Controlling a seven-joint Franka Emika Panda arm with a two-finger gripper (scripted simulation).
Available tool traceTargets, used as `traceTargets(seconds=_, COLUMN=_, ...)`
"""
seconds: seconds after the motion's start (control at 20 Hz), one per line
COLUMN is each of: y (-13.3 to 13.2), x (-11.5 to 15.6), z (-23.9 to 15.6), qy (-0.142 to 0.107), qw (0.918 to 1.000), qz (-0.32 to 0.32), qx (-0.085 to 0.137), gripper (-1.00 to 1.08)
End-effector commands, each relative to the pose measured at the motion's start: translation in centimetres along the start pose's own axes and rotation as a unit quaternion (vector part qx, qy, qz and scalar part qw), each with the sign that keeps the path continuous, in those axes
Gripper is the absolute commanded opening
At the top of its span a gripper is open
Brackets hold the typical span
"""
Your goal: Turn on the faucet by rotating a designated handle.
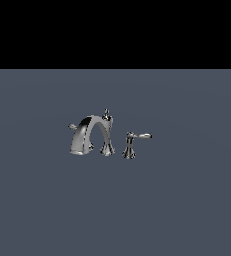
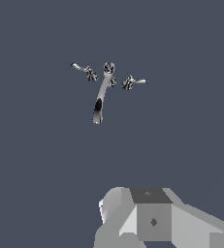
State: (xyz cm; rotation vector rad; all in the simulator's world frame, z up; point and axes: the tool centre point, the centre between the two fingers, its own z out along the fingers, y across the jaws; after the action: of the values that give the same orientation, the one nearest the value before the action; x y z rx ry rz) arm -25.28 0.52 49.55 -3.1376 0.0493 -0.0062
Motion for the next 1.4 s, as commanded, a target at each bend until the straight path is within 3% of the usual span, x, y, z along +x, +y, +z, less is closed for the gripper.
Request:
traceTargets(seconds=0.0, y=0.0, x=0.0, z=0.0, qy=0.0, qw=1.0, qz=0.0, qx=0.0, gripper=-1.0)
traceTargets(seconds=0.75, y=0.9, x=0.6, z=0.7, qy=-0.011, qw=0.9998, qz=-0.008, qx=-0.013, gripper=-1.0)
traceTargets(seconds=1.05, y=0.4, x=1.6, z=1.2, qy=-0.015, qw=0.9999, qz=0.006, qx=0.002, gripper=-1.0)
traceTargets(seconds=1.35, y=-0.6, x=3.7, z=2.2, qy=-0.026, qw=0.9985, qz=0.038, qx=0.029, gripper=-1.0)
